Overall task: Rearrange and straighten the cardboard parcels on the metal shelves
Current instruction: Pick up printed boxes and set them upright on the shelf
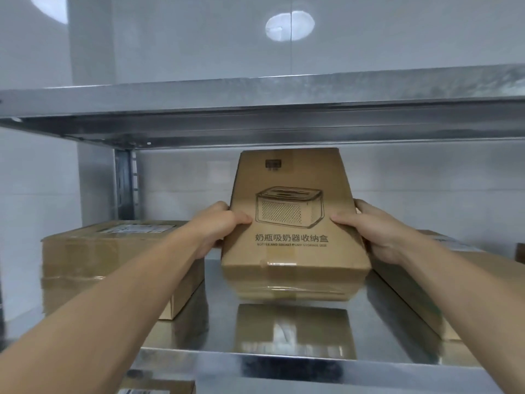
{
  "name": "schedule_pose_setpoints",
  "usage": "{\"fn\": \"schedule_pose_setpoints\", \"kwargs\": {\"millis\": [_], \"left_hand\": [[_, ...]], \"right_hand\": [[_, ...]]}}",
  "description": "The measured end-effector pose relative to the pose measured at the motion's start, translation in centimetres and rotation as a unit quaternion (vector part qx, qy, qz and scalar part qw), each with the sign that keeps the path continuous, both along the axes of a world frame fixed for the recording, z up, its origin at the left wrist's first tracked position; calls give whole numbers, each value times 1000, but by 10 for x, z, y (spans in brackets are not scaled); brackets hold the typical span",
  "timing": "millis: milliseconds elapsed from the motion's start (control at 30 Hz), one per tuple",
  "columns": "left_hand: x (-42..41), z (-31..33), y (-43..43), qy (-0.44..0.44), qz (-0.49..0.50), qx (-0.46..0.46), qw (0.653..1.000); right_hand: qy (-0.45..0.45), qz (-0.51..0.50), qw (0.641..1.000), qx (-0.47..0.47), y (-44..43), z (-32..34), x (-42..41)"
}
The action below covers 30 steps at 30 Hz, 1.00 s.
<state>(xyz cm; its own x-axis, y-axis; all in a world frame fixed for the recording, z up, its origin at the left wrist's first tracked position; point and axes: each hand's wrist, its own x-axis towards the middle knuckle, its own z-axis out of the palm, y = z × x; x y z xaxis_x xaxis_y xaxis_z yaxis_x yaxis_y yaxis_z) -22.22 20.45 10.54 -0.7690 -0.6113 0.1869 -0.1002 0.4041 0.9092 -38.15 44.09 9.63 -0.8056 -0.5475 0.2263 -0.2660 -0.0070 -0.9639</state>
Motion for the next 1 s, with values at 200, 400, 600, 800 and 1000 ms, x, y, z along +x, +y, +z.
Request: {"fn": "schedule_pose_setpoints", "kwargs": {"millis": [200,400,600,800,1000], "left_hand": [[9,-23,4,92,-12,108,990],[21,-35,5,111,-38,148,982],[27,-45,2,76,-12,153,985],[29,-36,4,20,15,114,993],[35,23,-10,86,58,103,989]], "right_hand": [[-28,-12,997,-66,2,-14,7],[-48,2,994,-102,3,-25,6],[-44,-26,994,-94,4,-38,3],[-7,-56,997,-43,5,-41,9],[-23,-97,988,-118,6,17,2]]}}
